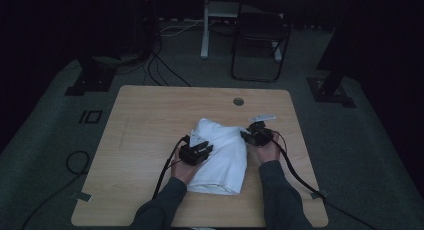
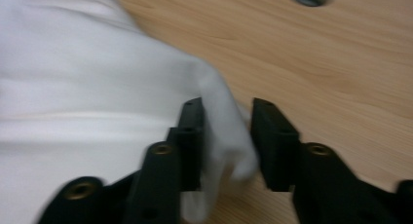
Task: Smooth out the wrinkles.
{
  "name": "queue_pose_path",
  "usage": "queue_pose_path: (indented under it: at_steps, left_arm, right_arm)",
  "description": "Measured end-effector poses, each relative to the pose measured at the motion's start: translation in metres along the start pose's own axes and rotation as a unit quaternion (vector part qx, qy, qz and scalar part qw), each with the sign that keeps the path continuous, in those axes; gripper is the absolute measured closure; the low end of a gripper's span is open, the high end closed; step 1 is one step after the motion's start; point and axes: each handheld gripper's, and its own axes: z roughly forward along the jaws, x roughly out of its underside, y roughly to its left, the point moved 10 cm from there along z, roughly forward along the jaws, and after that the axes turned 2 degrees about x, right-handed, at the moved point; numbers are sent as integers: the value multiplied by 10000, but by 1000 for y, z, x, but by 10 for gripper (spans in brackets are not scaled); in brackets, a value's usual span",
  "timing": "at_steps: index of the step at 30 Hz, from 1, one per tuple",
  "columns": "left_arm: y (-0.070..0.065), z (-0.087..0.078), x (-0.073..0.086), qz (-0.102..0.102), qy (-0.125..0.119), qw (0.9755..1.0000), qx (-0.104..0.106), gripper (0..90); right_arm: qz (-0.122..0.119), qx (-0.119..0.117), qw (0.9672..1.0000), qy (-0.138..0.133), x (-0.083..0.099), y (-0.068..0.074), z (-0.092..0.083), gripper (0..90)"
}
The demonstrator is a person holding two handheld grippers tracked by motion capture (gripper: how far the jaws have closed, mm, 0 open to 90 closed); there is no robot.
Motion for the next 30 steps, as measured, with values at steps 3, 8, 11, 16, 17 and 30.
queue_pose_path:
  at_steps: [3, 8, 11, 16, 17, 30]
  left_arm:
    - [1, -1, 0, -17, -2, 10000, -12, 708]
    - [0, -1, -1, -57, -61, 10000, 22, 685]
    - [-2, -2, -2, -11, -60, 10000, 7, 653]
    - [-1, -3, -2, -29, -54, 10000, 23, 649]
    - [-1, -3, -2, -26, -53, 10000, 22, 649]
    - [-2, -4, -2, 48, -50, 10000, 9, 644]
  right_arm:
    - [-6, 523, 9986, -4, 2, -11, -13, 585]
    - [-81, 153, 9981, -592, 0, 14, -49, 464]
    - [-345, -340, 9957, -788, 3, 47, -58, 458]
    - [-650, -680, 9936, -617, 18, 84, -41, 454]
    - [-665, -716, 9937, -554, 21, 87, -36, 451]
    - [-855, -708, 9938, -42, 75, 99, -28, 465]
